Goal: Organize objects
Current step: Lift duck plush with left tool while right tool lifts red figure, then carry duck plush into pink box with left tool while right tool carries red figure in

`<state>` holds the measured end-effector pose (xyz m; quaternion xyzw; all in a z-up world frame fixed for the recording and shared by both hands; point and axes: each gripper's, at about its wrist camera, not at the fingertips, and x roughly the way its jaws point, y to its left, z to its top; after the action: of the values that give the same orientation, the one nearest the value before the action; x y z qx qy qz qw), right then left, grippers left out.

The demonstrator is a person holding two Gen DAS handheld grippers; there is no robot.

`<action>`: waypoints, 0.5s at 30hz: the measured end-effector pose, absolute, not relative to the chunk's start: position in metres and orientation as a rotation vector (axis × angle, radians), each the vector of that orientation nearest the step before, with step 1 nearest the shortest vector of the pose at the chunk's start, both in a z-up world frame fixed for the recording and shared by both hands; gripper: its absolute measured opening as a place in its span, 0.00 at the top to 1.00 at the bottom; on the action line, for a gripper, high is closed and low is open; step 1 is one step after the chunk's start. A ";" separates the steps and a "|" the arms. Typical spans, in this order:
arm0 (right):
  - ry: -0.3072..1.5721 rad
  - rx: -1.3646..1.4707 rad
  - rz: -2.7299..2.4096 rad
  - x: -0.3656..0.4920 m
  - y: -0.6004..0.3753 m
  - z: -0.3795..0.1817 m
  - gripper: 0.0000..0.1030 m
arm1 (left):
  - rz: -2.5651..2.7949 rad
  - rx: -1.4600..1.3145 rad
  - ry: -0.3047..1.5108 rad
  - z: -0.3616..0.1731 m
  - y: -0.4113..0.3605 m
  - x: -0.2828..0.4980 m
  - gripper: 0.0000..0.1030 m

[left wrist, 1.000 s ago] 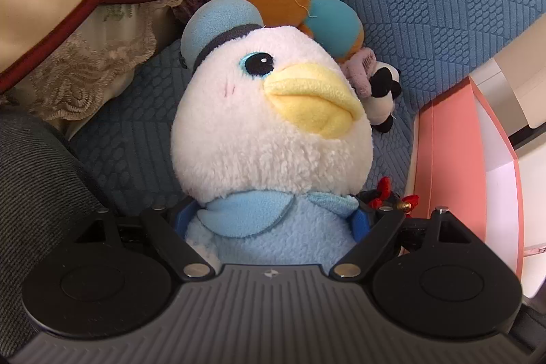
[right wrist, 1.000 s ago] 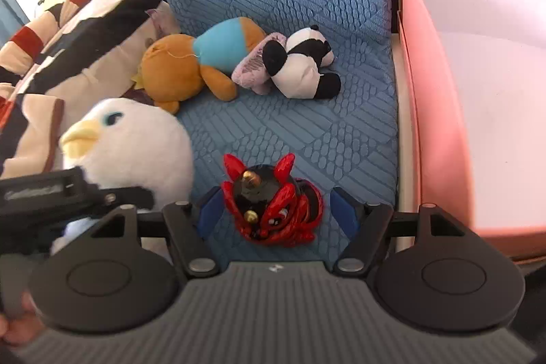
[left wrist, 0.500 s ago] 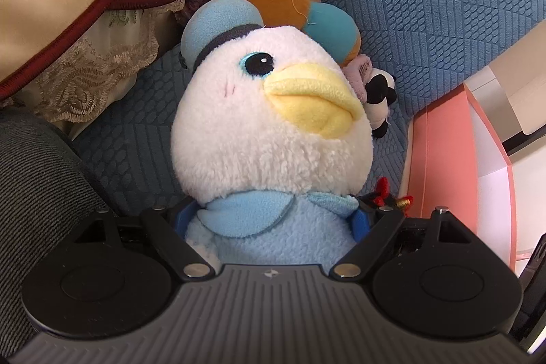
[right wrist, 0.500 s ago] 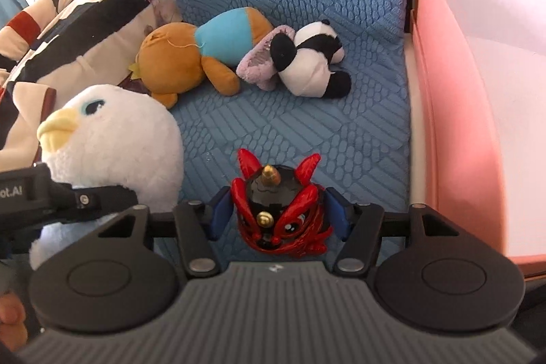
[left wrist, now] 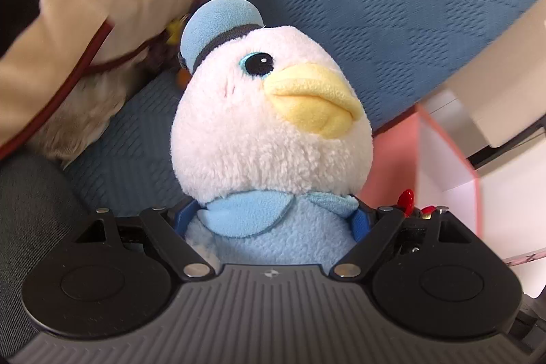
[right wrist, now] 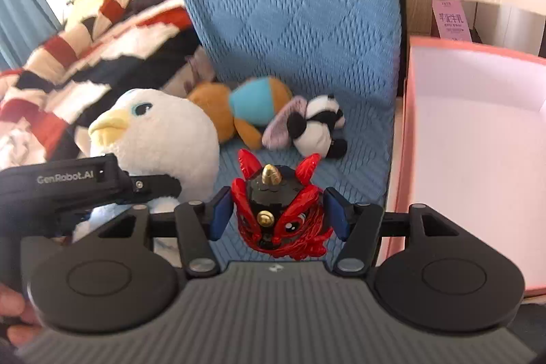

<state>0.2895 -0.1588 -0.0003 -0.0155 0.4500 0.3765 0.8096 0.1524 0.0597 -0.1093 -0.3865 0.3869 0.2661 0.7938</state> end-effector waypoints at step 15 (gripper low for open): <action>0.840 0.050 0.734 0.348 -0.234 0.071 0.41 | 0.422 -0.711 0.791 -0.028 -0.009 0.256 0.16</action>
<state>0.3476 -0.2335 0.0709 0.0236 0.3986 0.3484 0.8480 0.2564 -0.0088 -0.0284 -0.3363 0.3741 0.1996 0.8409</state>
